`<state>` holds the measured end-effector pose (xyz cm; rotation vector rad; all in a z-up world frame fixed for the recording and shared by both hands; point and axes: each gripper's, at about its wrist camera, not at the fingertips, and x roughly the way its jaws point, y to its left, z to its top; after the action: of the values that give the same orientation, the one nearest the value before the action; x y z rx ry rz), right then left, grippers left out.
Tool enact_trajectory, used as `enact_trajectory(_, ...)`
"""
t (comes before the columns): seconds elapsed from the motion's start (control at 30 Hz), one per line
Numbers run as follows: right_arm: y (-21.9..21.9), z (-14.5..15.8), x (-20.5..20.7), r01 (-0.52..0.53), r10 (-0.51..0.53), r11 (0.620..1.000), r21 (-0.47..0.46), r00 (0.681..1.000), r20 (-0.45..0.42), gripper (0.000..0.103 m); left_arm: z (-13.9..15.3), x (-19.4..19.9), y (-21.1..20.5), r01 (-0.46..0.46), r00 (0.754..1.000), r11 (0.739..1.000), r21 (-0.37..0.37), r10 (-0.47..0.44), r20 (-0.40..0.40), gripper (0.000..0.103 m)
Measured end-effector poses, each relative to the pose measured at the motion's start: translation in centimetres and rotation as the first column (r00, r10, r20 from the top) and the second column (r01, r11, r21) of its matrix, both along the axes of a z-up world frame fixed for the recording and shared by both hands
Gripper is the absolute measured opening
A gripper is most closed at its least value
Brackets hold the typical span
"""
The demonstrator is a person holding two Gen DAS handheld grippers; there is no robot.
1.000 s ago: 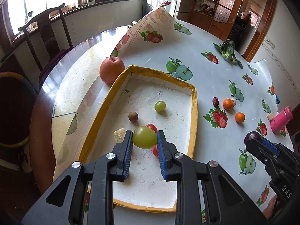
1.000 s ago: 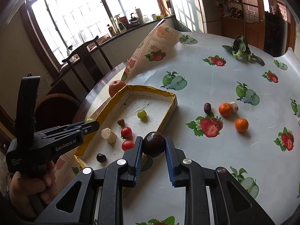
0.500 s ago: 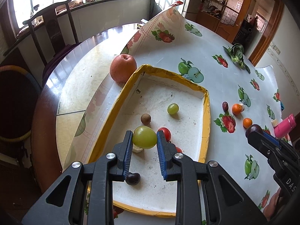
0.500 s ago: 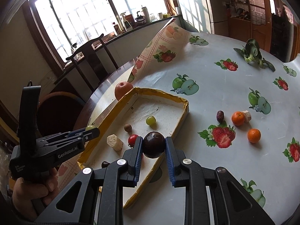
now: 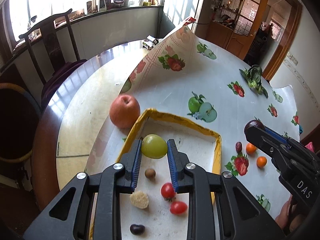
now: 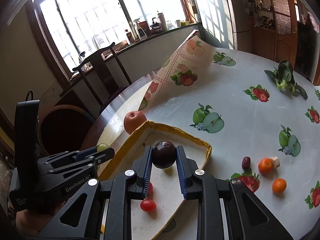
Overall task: Organize fruits
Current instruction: 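Carry the plum in the right gripper while the left gripper carries the grape over the tray, then open the right gripper to drop the plum while the left gripper releases the grape into the tray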
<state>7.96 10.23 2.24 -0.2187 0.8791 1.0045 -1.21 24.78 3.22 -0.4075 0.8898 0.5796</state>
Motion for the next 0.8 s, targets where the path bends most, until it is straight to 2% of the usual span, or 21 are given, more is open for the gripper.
enact_trajectory(0.07, 1.7, 0.5, 1.6, -0.006, 0.006, 1.000, 0.010, 1.000, 0.000, 0.024, -0.4, 1.6, 0.9, 0.008, 1.000, 1.000, 0.013, -0.008, -0.007, 0.023)
enact_trajectory(0.13, 3.0, 0.1, 2.8, -0.011, 0.012, 1.000, 0.013, 1.000, -0.016, 0.024, -2.3, 2.7, 1.7, 0.002, 0.999, 1.000, -0.008, -0.003, -0.046, 0.023)
enact_trajectory(0.23, 4.3, -2.8, 3.5, -0.019, 0.017, 0.999, -0.027, 0.997, -0.072, 0.024, -5.8, 3.0, 2.2, -0.019, 0.995, 0.997, -0.080, 0.011, -0.097, 0.023)
enact_trajectory(0.37, 5.2, -7.8, 3.6, -0.035, 0.023, 0.993, -0.115, 0.994, -0.105, 0.024, -8.7, 3.4, 2.1, -0.021, 0.990, 0.994, -0.110, 0.006, -0.139, 0.023)
enact_trajectory(0.63, 6.3, -13.4, 4.9, -0.050, 0.021, 0.979, -0.199, 0.989, -0.148, 0.024, -11.7, 4.7, 2.2, -0.006, 0.983, 0.992, -0.123, -0.017, -0.183, 0.023)
enact_trajectory(0.73, 6.5, -14.4, 5.1, -0.053, 0.020, 0.975, -0.214, 0.988, -0.152, 0.025, -12.4, 4.9, 2.1, -0.003, 0.982, 0.994, -0.109, -0.017, -0.190, 0.023)
enact_trajectory(0.8, 6.7, -14.3, 4.9, -0.059, 0.033, 0.974, -0.217, 0.992, -0.124, 0.026, -12.3, 5.0, 2.0, 0.003, 0.980, 0.996, -0.095, -0.022, -0.197, 0.024)
